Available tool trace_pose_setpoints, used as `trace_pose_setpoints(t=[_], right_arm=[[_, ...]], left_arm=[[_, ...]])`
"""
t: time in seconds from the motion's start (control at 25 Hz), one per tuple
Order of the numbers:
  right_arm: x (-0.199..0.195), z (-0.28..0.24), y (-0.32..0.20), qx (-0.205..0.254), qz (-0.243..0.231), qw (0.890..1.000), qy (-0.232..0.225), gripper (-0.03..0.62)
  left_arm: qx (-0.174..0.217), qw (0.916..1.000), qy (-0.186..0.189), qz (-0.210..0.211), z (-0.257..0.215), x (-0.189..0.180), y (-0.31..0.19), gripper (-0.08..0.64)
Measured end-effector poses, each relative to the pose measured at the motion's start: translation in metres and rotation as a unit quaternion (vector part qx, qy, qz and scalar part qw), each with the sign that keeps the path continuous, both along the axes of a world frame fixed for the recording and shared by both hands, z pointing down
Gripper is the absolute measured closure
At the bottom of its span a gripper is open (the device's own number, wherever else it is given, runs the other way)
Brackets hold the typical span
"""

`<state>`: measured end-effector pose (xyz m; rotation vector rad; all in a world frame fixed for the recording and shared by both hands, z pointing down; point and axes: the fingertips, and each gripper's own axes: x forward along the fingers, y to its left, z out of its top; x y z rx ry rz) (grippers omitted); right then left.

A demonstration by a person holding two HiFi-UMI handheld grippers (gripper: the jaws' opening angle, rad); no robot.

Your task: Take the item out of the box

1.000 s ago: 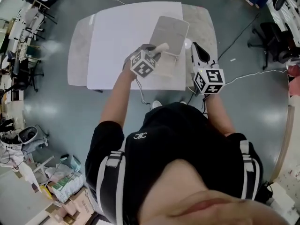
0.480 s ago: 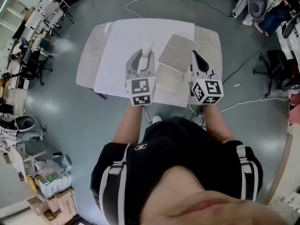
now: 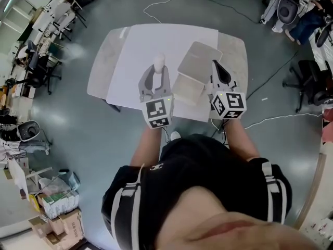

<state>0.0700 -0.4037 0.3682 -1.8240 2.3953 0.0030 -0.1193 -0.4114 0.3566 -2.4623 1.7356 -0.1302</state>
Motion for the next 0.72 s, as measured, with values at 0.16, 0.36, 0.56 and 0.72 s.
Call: trace_pose_setpoints(t=[0.16,0.36,0.56,0.72], right_arm=[[0.0004,-0.0008,0.0031,0.001,0.0,1.0,0.002,0.58],[-0.0028,0.0003,0.0056,0.003,0.001,1.0,0.006,0.58],[-0.0005,-0.0012,0.007,0.01,0.01,1.0,0.009,0.58],[0.0021,-0.004,0.0054,0.014,0.019,1.0,0.009,0.58]], left_arm=[[-0.002,1.0,0.0,0.003,0.0014,0.0012,0.0005,0.421],[-0.012,0.9999,0.001,0.01,0.0059,0.0019,-0.0022,0.422],[-0.018,0.9996,0.005,0.02,0.0089,0.0066,-0.0042,0.422],[-0.017,0.9996,0.005,0.023,0.0073,0.0075,-0.0067,0.421]])
